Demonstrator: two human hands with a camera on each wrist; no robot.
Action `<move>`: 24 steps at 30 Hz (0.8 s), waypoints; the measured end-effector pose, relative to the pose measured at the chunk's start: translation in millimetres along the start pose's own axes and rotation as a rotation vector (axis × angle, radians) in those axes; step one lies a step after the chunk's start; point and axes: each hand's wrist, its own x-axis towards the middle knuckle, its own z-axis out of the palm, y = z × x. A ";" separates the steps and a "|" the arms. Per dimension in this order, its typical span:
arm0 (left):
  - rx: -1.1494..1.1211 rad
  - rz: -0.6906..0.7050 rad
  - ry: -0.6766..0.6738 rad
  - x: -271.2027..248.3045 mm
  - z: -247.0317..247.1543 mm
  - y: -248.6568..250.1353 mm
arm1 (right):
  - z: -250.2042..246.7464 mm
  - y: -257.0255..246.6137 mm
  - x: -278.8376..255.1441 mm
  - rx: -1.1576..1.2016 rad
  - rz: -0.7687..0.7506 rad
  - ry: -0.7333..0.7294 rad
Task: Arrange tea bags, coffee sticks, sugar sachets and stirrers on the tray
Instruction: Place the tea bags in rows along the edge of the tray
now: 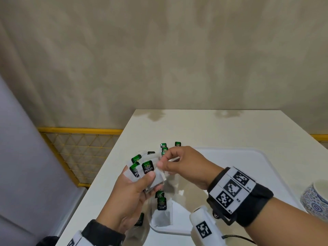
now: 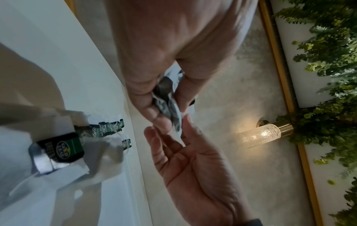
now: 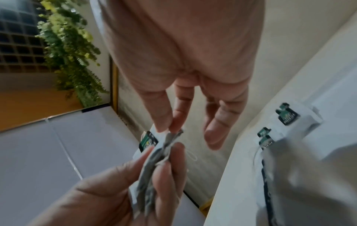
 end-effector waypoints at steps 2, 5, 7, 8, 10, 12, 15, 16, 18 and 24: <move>-0.033 -0.026 0.035 0.5 -1.5 -0.1 | 1.0 0.1 -0.7 0.085 0.025 -0.058; -0.091 -0.050 0.108 1.4 -7.9 4.0 | -8.3 2.9 4.3 -0.051 0.022 0.038; -0.115 -0.047 0.151 1.5 -14.0 8.5 | -21.0 8.6 11.0 -0.268 0.017 0.137; -0.117 -0.043 0.169 1.6 -17.6 10.2 | -27.0 12.4 13.5 -0.398 0.029 0.147; -0.120 -0.043 0.192 1.3 -22.7 12.2 | -32.9 23.9 16.7 -0.625 0.093 0.097; -0.117 -0.053 0.202 0.6 -24.8 12.2 | -31.6 36.0 16.7 -0.749 0.155 0.000; -0.101 -0.078 0.206 -0.3 -23.5 9.0 | -24.9 42.8 17.2 -0.809 0.153 -0.146; -0.098 -0.087 0.210 -0.2 -22.1 7.6 | -23.2 42.4 18.5 -0.848 0.130 -0.174; -0.094 -0.100 0.215 0.7 -19.2 5.6 | -20.2 39.6 21.5 -0.945 0.089 -0.216; -0.063 -0.115 0.204 0.5 -16.2 4.8 | -12.1 39.7 29.2 -1.021 0.112 -0.330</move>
